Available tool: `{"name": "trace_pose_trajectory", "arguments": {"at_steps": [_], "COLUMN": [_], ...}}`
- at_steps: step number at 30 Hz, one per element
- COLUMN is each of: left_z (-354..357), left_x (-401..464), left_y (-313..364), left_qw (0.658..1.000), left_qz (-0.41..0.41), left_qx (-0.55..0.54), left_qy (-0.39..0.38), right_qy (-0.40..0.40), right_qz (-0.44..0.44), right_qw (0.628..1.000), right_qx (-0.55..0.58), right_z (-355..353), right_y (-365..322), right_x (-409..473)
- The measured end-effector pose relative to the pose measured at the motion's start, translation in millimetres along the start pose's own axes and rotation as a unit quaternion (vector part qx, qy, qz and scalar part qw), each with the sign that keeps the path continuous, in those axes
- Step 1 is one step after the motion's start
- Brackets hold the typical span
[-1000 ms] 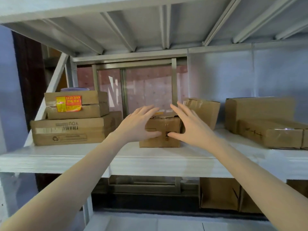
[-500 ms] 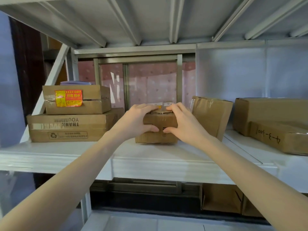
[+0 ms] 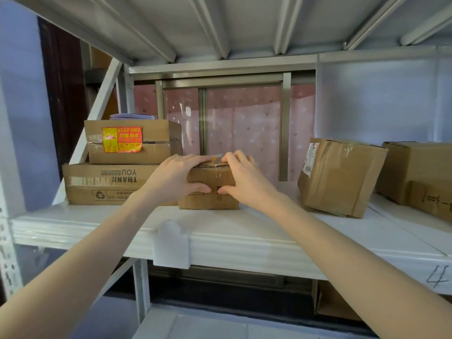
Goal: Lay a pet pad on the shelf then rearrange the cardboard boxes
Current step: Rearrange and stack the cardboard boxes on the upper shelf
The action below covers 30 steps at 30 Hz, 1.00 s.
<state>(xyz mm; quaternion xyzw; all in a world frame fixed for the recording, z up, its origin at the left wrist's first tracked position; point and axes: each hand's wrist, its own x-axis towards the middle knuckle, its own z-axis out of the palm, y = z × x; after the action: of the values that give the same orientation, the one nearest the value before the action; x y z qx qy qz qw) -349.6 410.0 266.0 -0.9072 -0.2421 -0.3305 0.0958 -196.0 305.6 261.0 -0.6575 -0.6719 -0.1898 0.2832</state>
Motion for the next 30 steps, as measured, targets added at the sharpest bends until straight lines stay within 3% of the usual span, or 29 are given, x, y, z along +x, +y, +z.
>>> {"name": "trace_pose_trajectory", "arguments": {"at_steps": [7, 12, 19, 24, 30], "left_z": [5, -1, 19, 36, 47], "left_x": [10, 28, 60, 74, 86], "left_y": [0, 38, 126, 178, 207], "left_qw": [0.997, 0.997, 0.991, 0.988, 0.992], "left_qz": [0.005, 0.052, 0.123, 0.119, 0.089], "left_qx": [0.077, 0.031, -0.034, -0.101, -0.093], "left_qy": [-0.007, 0.053, 0.042, 0.011, 0.015], "right_qy": [-0.009, 0.086, 0.175, 0.134, 0.045], "right_qz": [-0.008, 0.001, 0.095, 0.165, 0.213], "right_qw": [0.998, 0.989, 0.965, 0.968, 0.974], "right_qx": [-0.069, -0.118, -0.171, -0.137, -0.070], "right_z": [-6, -43, -117, -143, -148], "right_y": [6, 23, 82, 118, 148], "right_x": [0, -14, -47, -81, -104]}}
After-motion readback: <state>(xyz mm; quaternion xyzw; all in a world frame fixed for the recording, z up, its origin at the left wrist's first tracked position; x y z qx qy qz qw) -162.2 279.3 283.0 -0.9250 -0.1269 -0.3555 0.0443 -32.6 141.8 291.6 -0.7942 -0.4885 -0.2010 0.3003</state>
